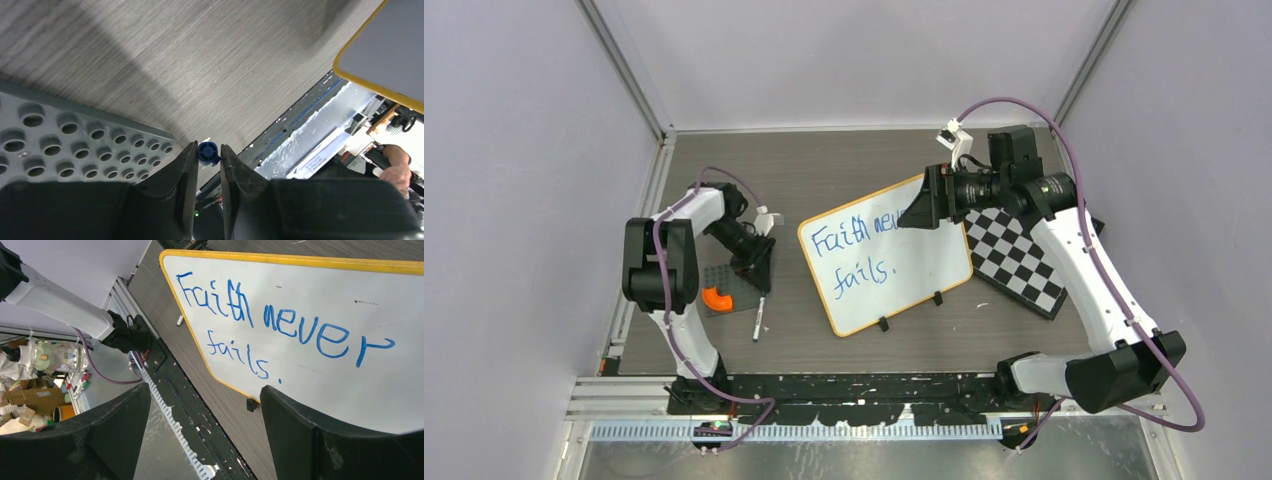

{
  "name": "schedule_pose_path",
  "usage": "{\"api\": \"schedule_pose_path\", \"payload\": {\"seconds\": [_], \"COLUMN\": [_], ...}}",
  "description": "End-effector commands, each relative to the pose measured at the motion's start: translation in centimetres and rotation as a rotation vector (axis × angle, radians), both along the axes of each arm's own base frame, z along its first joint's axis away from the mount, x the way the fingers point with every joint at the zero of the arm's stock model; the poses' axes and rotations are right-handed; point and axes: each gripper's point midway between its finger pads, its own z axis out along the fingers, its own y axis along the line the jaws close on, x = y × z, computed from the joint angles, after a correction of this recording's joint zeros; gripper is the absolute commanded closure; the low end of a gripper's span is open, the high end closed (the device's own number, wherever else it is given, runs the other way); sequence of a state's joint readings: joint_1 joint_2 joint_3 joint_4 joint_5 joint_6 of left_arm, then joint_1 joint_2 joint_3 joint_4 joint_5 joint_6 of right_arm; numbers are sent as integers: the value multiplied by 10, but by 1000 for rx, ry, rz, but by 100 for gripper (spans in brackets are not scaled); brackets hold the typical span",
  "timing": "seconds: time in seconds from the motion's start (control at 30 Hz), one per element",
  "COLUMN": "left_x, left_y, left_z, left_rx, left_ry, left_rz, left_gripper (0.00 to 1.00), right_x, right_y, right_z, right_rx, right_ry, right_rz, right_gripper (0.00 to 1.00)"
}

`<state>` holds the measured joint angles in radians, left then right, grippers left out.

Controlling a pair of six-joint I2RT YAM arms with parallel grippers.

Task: Write a sentence on the whiteboard
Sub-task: Put down the whiteboard marker at the center of the board, then reset both arms

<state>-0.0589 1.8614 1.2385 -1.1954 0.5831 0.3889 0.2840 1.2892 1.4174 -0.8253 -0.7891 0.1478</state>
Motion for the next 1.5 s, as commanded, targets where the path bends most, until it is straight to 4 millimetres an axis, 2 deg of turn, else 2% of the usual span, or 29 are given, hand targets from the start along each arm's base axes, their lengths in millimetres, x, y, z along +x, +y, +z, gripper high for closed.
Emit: {"api": "schedule_pose_path", "payload": {"seconds": [0.0, 0.23, 0.33, 0.47, 0.53, 0.57, 0.6, 0.67, 0.73, 0.9, 1.0, 1.1, 1.27, 1.47], "left_x": [19, 25, 30, 42, 51, 58, 65, 77, 90, 103, 101, 97, 87, 78], "left_y": [0, -4, -4, 1, 5, 15, 22, 35, 53, 87, 96, 101, 100, 99], "left_z": [0, 19, 30, 61, 79, 89, 99, 123, 144, 175, 181, 179, 159, 138], "left_rx": [15, 1, 3, -23, -38, -43, -52, -81, -83, -9, 1, 24, 47, 60], "left_ry": [-71, -122, -156, -234, -284, -313, -346, -416, -493, -614, -648, -688, -694, -682], "left_rz": [-5, 23, 32, 84, 107, 148, 175, 233, 293, 363, 395, 432, 477, 523], "left_gripper": [74, 59, 55, 41, 31, 29, 17, 11, 1, 0, 0, 0, 0, 0], "right_x": [-2, -7, -8, -6, -1, 2, 5, 13, 20, 35, 39, 43, 45, 41], "right_y": [-3, -6, -9, -16, -24, -29, -34, -48, -63, -110, -138, -166, -207, -222], "right_z": [12, 17, 18, 21, 20, 18, 18, 16, 16, 18, 6, -11, -49, -80], "right_rx": [8, 10, 8, -13, -34, -52, -66, -96, -111, -140, -165, -178, -182, -174], "right_ry": [-62, -83, -93, -116, -123, -125, -124, -121, -118, -118, -92, -45, 57, 133], "right_rz": [-3, -10, -21, -55, -91, -113, -131, -172, -212, -306, -355, -407, -490, -514], "right_gripper": [15, 15, 15, 15, 14, 14, 14, 13, 13, 12, 12, 12, 12, 12]}}
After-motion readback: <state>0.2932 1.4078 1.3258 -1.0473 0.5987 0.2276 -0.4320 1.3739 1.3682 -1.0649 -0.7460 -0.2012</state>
